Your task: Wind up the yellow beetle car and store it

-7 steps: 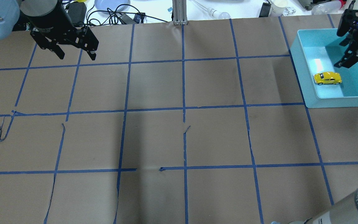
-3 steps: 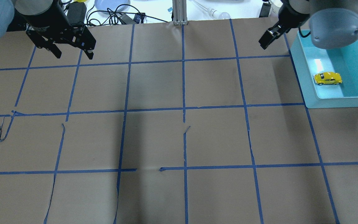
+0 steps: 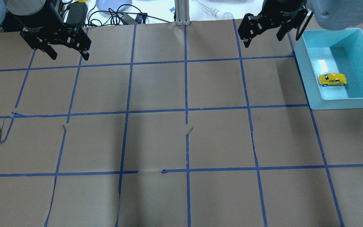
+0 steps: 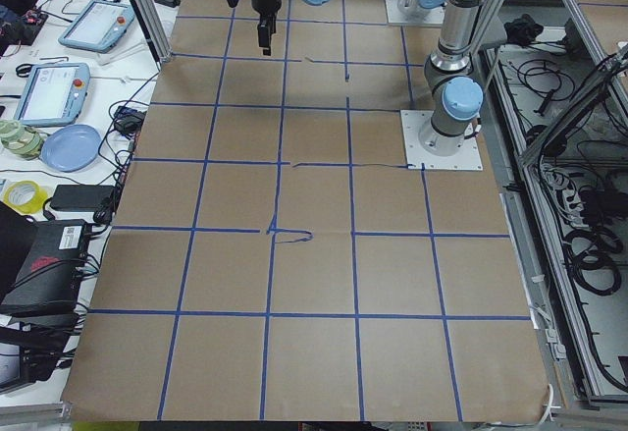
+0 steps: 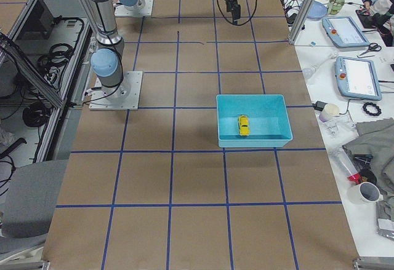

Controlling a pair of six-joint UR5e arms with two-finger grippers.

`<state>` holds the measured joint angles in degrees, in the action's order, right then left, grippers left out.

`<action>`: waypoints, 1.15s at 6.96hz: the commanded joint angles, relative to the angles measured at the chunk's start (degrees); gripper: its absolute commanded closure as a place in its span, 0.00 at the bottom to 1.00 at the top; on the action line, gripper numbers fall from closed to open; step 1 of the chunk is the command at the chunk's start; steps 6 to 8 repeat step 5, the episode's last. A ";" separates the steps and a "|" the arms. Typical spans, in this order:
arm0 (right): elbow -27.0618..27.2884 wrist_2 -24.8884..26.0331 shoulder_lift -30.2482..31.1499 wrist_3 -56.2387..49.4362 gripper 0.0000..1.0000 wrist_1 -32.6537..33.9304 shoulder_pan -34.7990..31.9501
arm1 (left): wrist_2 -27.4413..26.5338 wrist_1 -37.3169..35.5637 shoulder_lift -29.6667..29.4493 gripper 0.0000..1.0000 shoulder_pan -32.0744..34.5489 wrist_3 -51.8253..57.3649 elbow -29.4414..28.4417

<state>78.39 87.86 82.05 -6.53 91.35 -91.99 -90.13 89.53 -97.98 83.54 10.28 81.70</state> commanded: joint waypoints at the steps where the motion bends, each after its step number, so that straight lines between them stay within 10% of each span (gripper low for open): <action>1: -4.48 -0.77 0.13 5.54 0.00 -9.25 -0.03 | -0.22 0.56 0.16 0.00 -0.48 0.26 0.04; 8: -4.30 -0.76 0.22 5.56 0.00 -9.17 0.94 | -0.57 0.56 0.95 0.00 -0.48 0.26 1.44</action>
